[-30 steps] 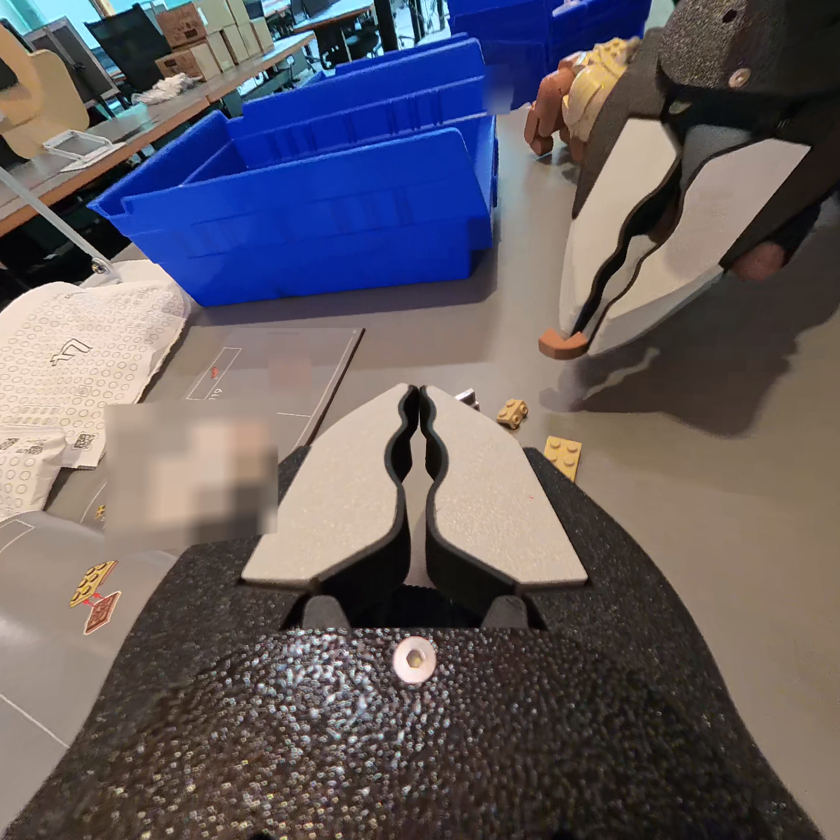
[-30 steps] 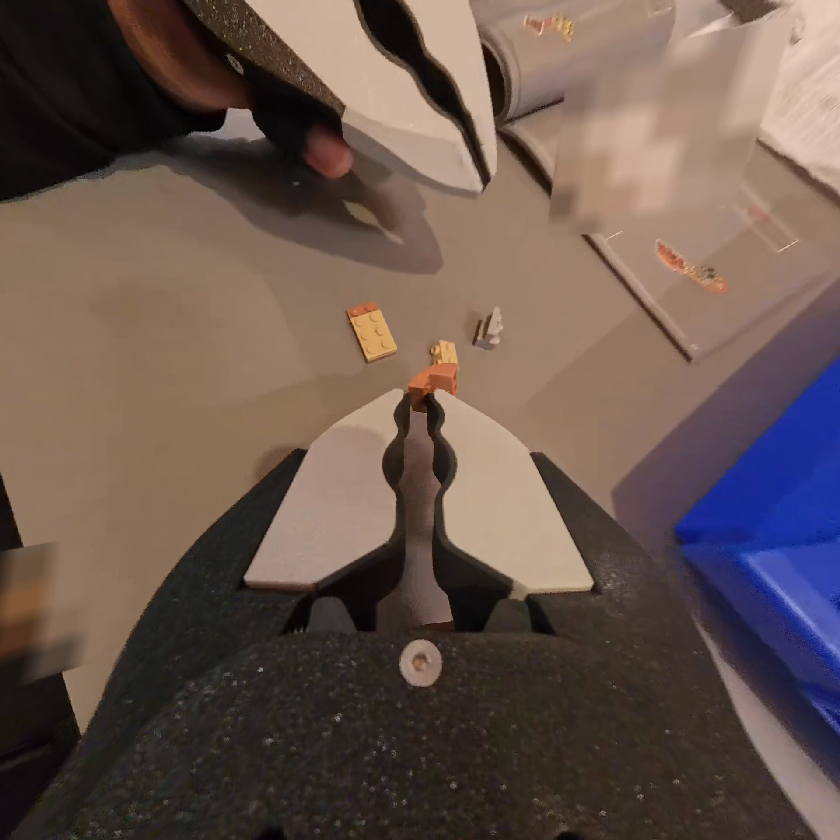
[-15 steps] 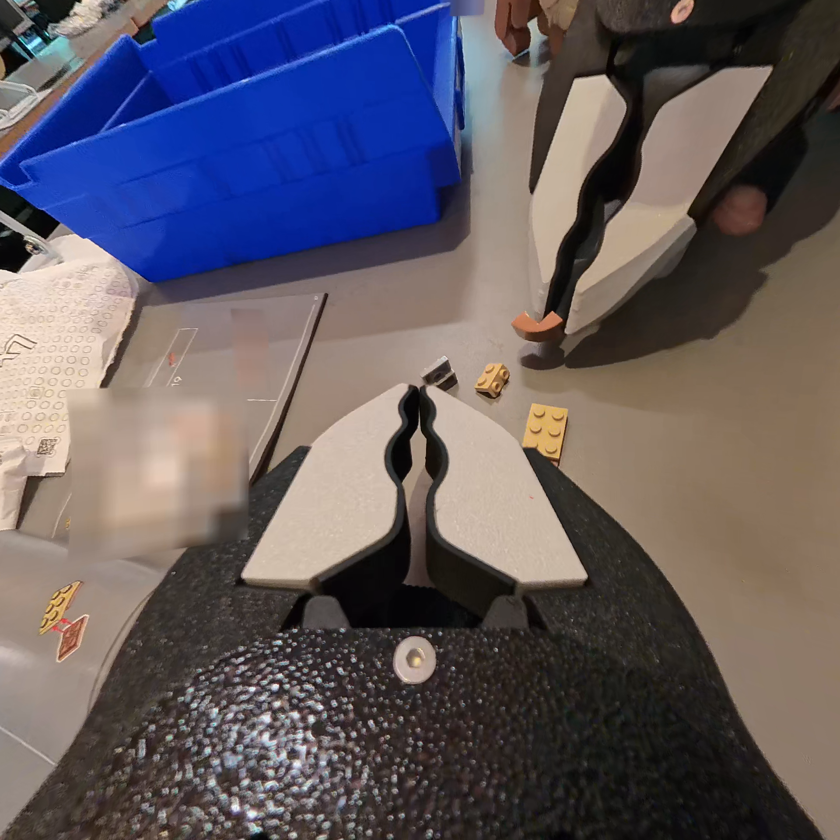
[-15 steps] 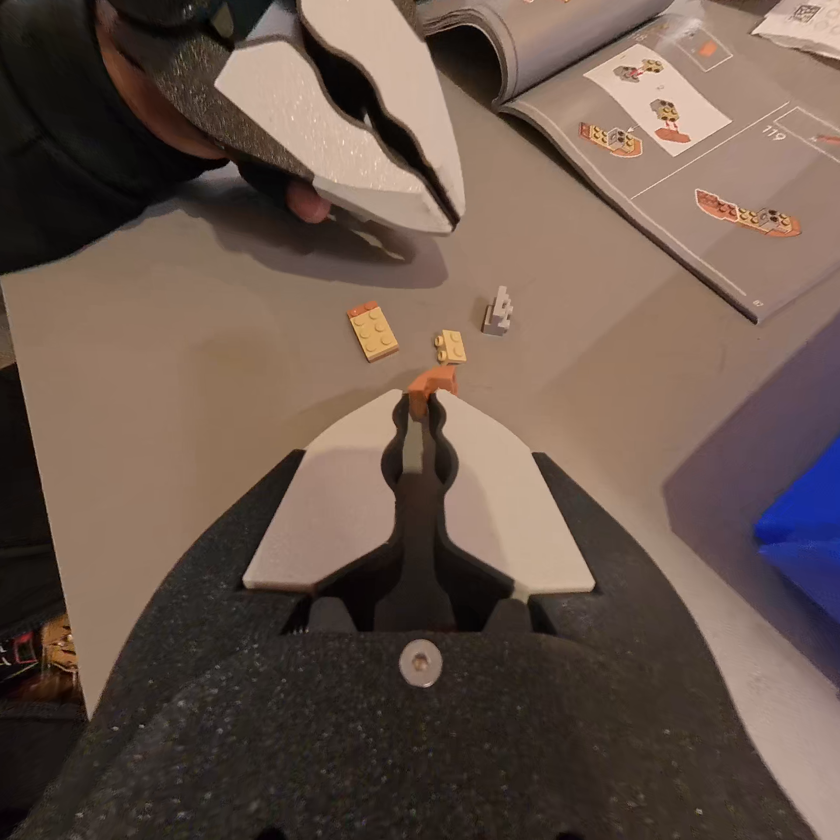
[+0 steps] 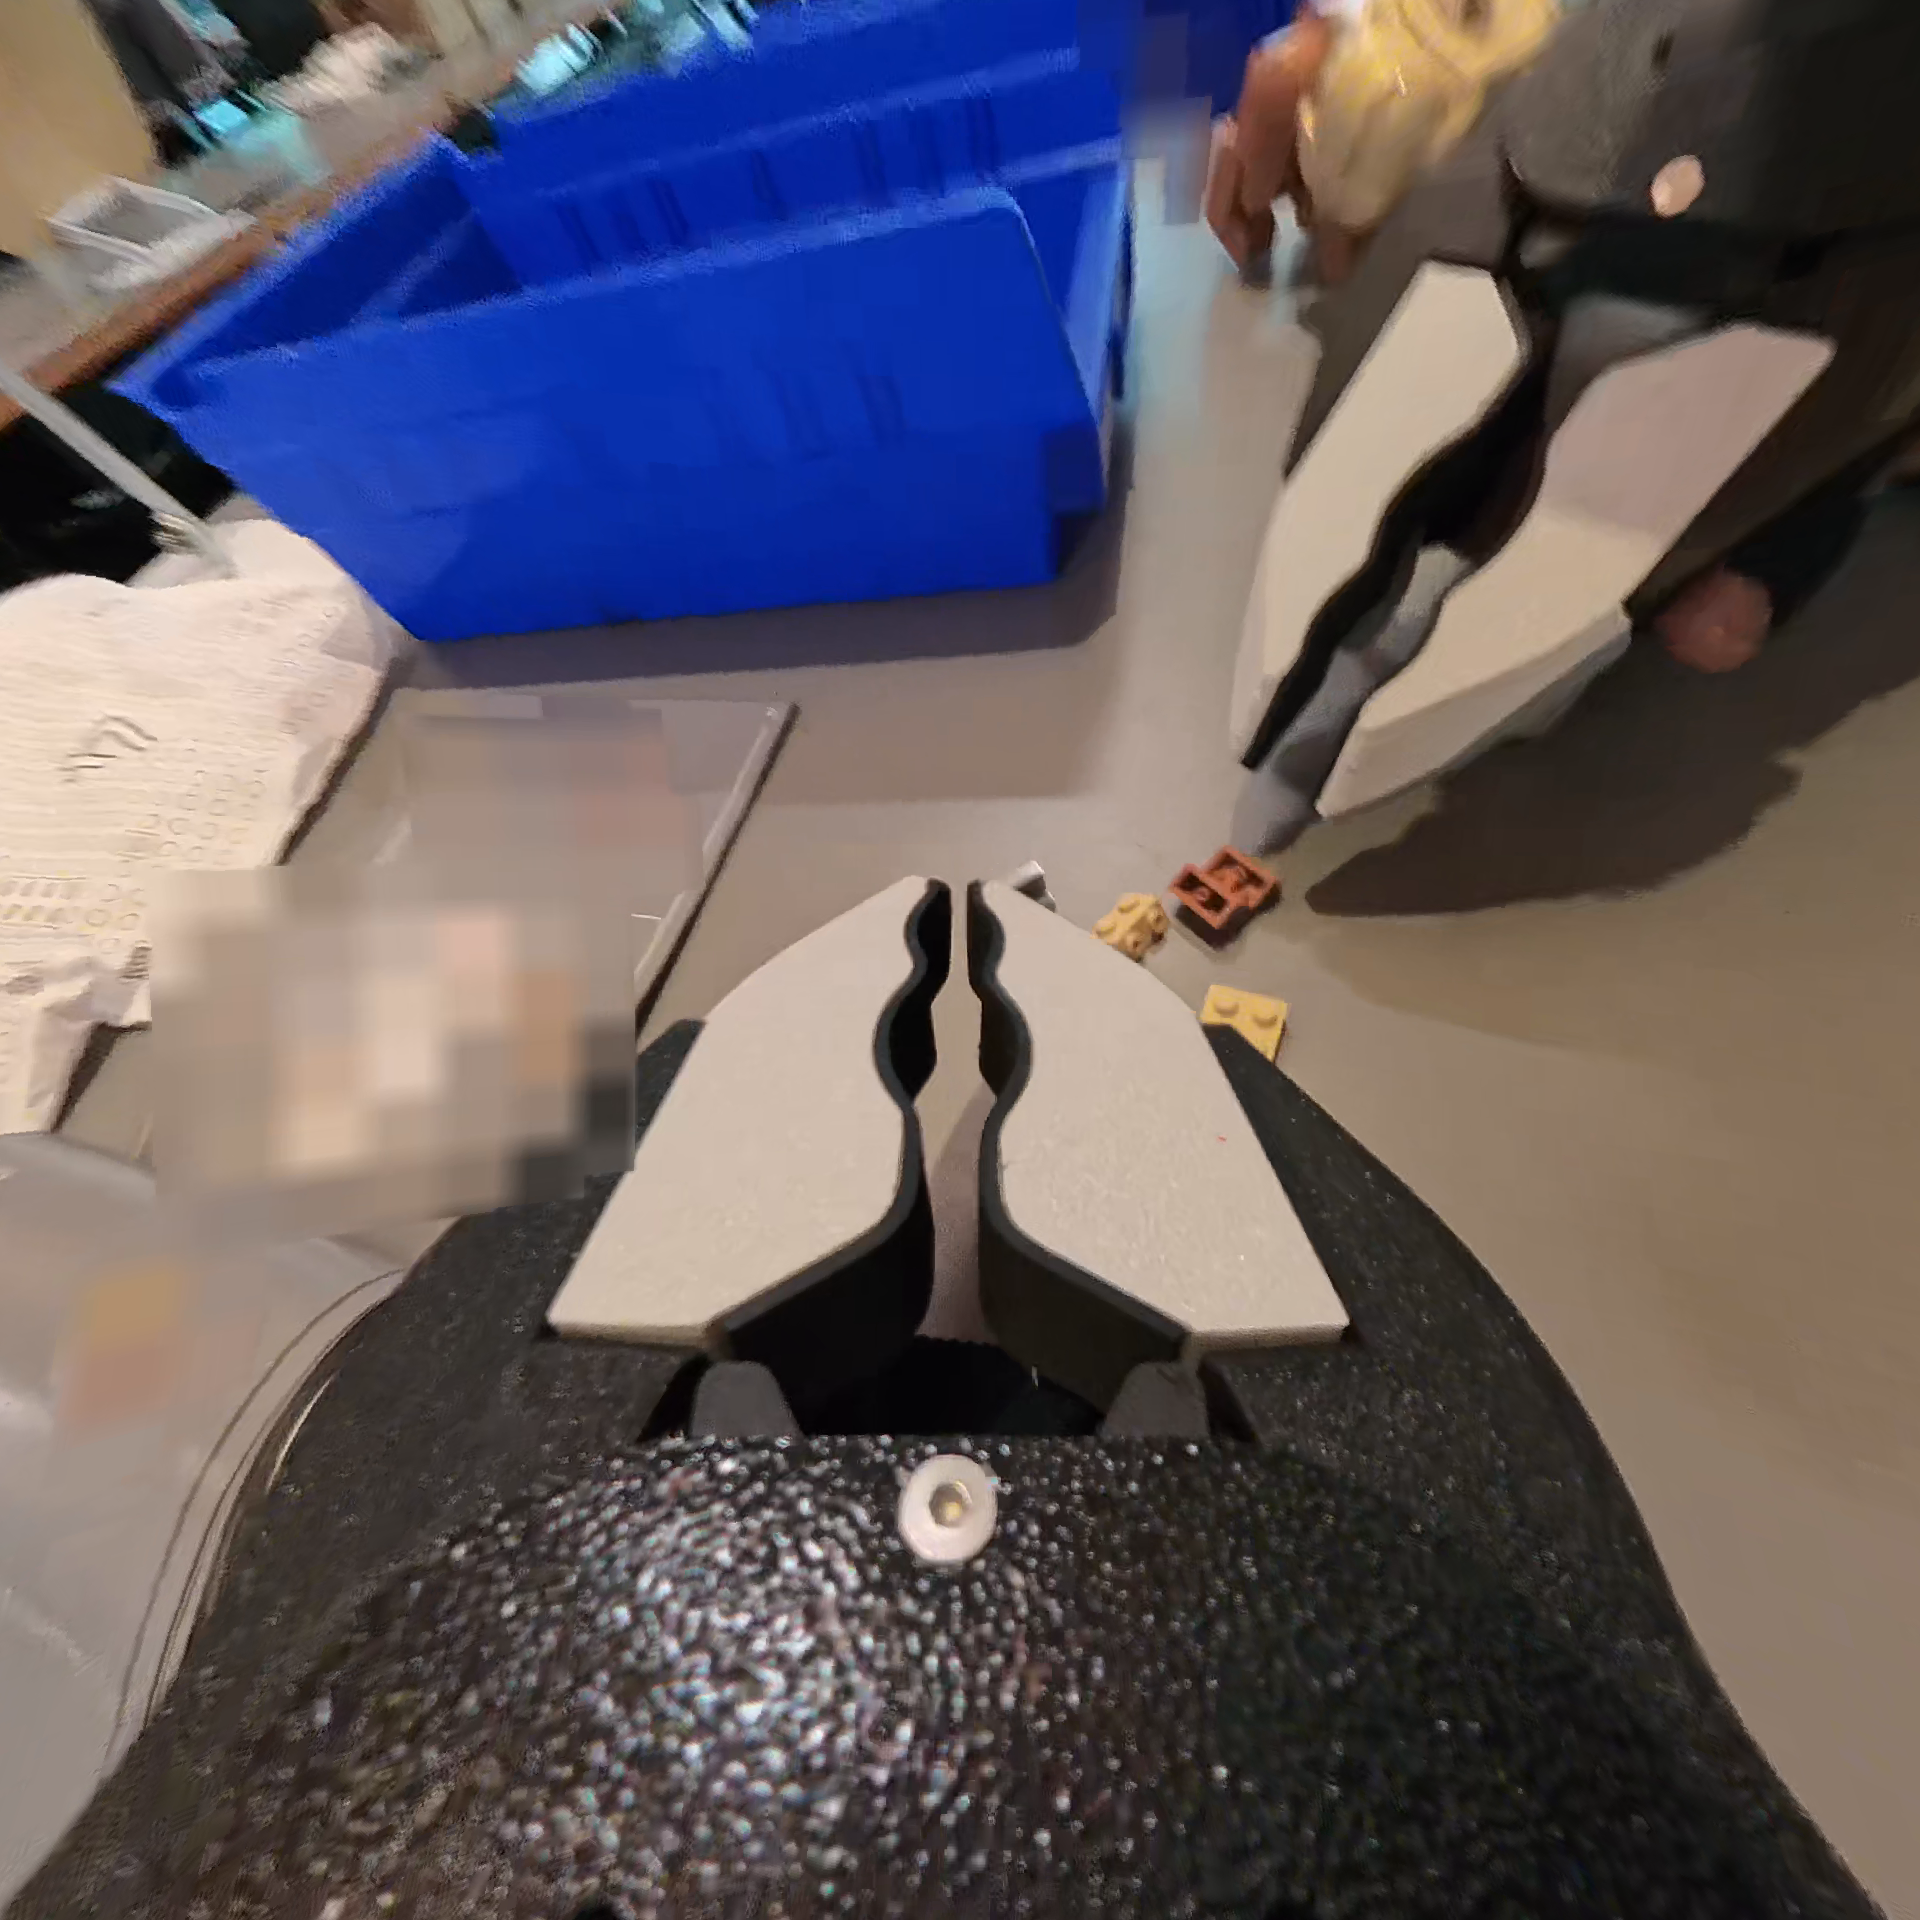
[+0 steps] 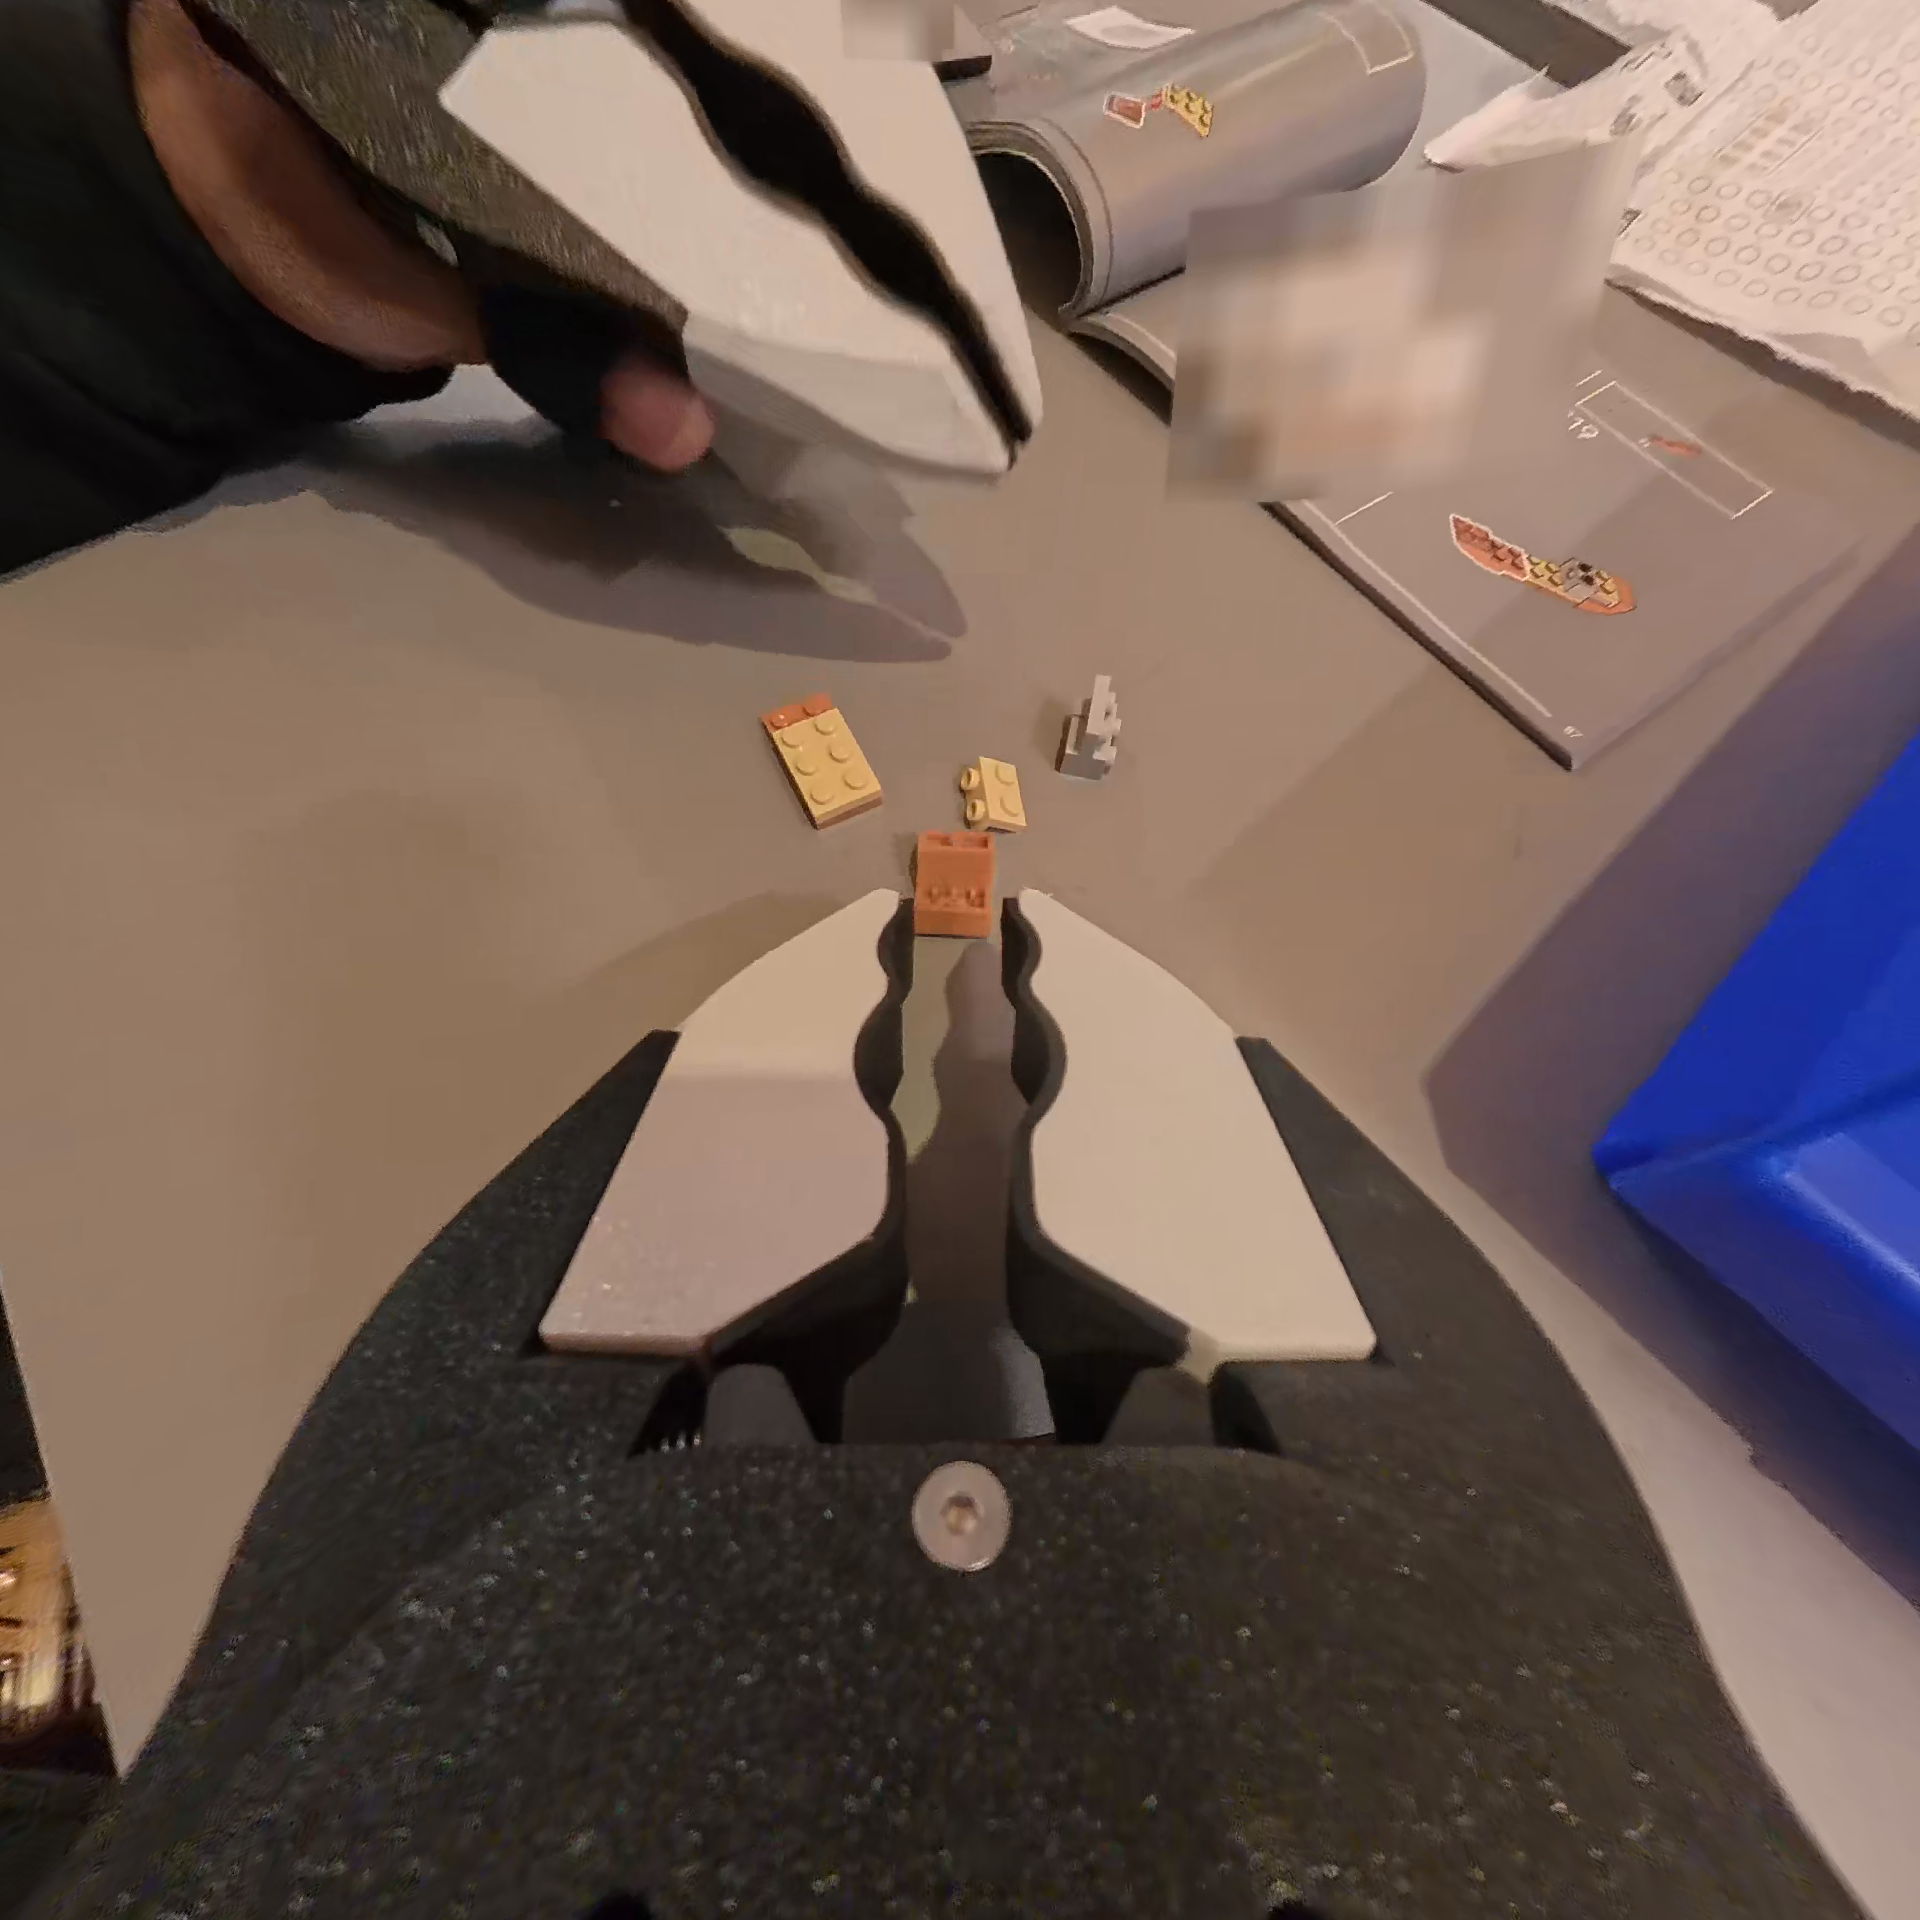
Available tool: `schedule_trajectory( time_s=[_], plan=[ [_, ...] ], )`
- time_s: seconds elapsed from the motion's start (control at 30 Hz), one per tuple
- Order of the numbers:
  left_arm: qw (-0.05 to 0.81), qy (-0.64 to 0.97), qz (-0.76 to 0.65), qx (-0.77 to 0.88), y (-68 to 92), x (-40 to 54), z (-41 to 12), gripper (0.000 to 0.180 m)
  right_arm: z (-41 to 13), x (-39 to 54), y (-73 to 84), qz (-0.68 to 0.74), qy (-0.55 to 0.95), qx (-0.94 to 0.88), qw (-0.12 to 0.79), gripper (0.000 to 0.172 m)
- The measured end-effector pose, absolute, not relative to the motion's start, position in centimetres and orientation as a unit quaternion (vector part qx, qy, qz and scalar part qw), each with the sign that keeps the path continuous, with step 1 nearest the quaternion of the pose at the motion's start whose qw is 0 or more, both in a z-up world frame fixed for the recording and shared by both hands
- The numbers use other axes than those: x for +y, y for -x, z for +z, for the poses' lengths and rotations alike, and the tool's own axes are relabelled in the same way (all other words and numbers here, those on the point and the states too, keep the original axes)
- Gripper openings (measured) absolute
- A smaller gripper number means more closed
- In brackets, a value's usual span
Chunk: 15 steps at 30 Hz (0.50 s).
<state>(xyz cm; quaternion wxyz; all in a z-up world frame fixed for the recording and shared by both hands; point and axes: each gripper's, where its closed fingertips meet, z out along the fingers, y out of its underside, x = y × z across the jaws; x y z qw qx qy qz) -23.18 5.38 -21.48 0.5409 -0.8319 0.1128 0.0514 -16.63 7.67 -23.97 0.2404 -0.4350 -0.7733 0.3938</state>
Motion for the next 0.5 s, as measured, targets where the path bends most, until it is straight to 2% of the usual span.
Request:
schedule_trajectory(
  time_s=[0.13, 0.27, 0.5],
  plan=[
    [0.563, 0.817, 0.123, -0.001, 26.4, 3.5, -20.1, 0.002, -23.5, 7.9, 16.4, 0.392, 0.428, -0.769, 0.267, 0.016],
    [0.501, 0.802, 0.255, -0.201, 34.1, -2.5, -19.9, 0.005, -23.1, 7.9, 16.3, 0.406, 0.424, -0.764, 0.267, 0.016],
    [0.476, 0.797, 0.235, -0.287, 40.8, -4.5, -18.1, 0.005, -23.5, 7.4, 16.0, 0.390, 0.407, -0.779, 0.274, 0.017]
  ],
)
